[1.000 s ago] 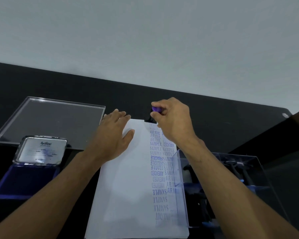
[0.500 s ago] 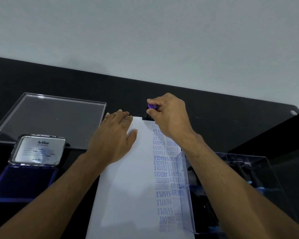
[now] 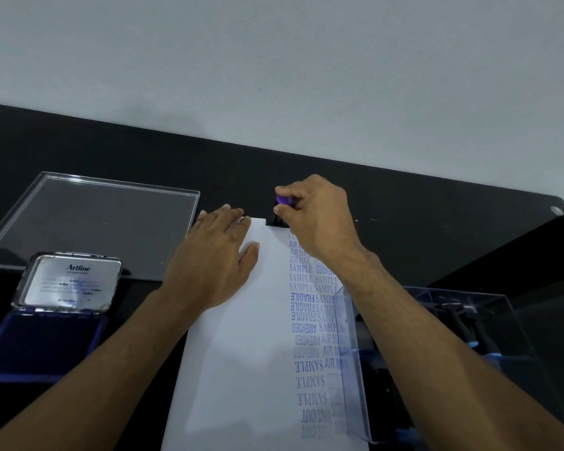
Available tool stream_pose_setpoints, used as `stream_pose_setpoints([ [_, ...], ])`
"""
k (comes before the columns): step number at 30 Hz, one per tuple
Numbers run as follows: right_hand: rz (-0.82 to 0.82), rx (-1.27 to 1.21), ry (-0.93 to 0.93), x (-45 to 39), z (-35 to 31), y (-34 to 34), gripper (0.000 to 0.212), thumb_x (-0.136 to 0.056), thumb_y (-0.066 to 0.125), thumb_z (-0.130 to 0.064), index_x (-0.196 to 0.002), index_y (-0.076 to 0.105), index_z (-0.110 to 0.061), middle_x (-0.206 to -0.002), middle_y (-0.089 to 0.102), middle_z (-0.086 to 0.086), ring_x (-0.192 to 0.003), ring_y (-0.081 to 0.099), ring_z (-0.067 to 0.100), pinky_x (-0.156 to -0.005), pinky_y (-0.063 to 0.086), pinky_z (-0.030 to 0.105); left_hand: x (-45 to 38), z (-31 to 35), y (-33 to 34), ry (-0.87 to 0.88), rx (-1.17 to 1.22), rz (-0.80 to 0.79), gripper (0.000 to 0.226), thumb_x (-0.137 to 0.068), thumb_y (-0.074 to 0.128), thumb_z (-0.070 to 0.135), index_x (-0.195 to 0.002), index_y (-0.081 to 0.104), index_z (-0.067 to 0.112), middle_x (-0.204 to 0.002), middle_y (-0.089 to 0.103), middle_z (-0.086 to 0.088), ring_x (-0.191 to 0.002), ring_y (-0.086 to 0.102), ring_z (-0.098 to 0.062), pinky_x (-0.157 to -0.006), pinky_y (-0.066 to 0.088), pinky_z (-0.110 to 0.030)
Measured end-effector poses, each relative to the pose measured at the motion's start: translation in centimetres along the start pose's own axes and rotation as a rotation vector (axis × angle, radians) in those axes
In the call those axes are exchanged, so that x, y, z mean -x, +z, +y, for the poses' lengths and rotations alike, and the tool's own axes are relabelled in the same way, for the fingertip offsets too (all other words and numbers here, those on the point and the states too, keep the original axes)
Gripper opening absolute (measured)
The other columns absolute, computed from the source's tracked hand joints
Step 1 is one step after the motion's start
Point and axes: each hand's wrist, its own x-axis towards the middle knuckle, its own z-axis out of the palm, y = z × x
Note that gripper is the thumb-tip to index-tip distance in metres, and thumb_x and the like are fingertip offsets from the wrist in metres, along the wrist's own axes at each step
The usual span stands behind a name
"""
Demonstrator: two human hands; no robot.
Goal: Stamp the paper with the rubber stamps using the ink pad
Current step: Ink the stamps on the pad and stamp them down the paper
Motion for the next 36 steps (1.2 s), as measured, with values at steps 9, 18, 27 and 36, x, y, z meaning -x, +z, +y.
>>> stream_pose_setpoints([
  [9, 0.005, 0.009, -0.027, 0.15, -0.18, 0.3, 0.034, -0.088, 0.072, -0.023, -0.121, 0.069, -0.018, -0.118, 0.064, 0.0, -0.099, 0.061, 0.01, -0.092, 0.049, 0.019, -0.06, -0.18, 0.16, 0.011, -0.001, 0.016, 0.067, -0.099, 0.03, 0.053, -0.147, 0.048, 0.01, -0.153, 0.046, -0.009, -0.146, 0.036, -0.026, -0.122, 0.02, -0.044],
  [18, -0.012, 0.026, -0.032, 0.07, -0.55, 0.29, 0.031, -0.087, 0.074, -0.023, -0.117, 0.071, -0.017, -0.113, 0.065, 0.0, -0.095, 0.062, 0.01, -0.09, 0.05, 0.02, 0.01, -0.17, 0.27, 0.014, -0.029, 0.033, 0.063, -0.101, 0.035, 0.051, -0.145, 0.051, 0.01, -0.151, 0.05, -0.009, -0.144, 0.04, -0.027, -0.118, 0.018, -0.04],
  [27, -0.029, 0.058, -0.029, -0.06, -0.69, 0.29, 0.032, -0.087, 0.073, -0.024, -0.119, 0.071, -0.017, -0.115, 0.065, -0.001, -0.097, 0.061, 0.01, -0.087, 0.044, 0.017, 0.04, 0.04, 0.09, 0.011, -0.016, 0.024, 0.065, -0.099, 0.032, 0.052, -0.146, 0.05, 0.009, -0.152, 0.048, -0.01, -0.145, 0.038, -0.028, -0.119, 0.02, -0.043],
  [36, -0.031, 0.031, -0.023, 0.05, -0.66, 0.18, 0.031, -0.087, 0.074, -0.023, -0.117, 0.071, -0.017, -0.113, 0.065, -0.002, -0.095, 0.061, 0.009, -0.091, 0.05, 0.022, -0.05, 0.04, 0.1, 0.005, -0.021, 0.015, 0.069, -0.099, 0.028, 0.054, -0.148, 0.047, 0.01, -0.154, 0.046, -0.009, -0.147, 0.036, -0.027, -0.119, 0.016, -0.04],
])
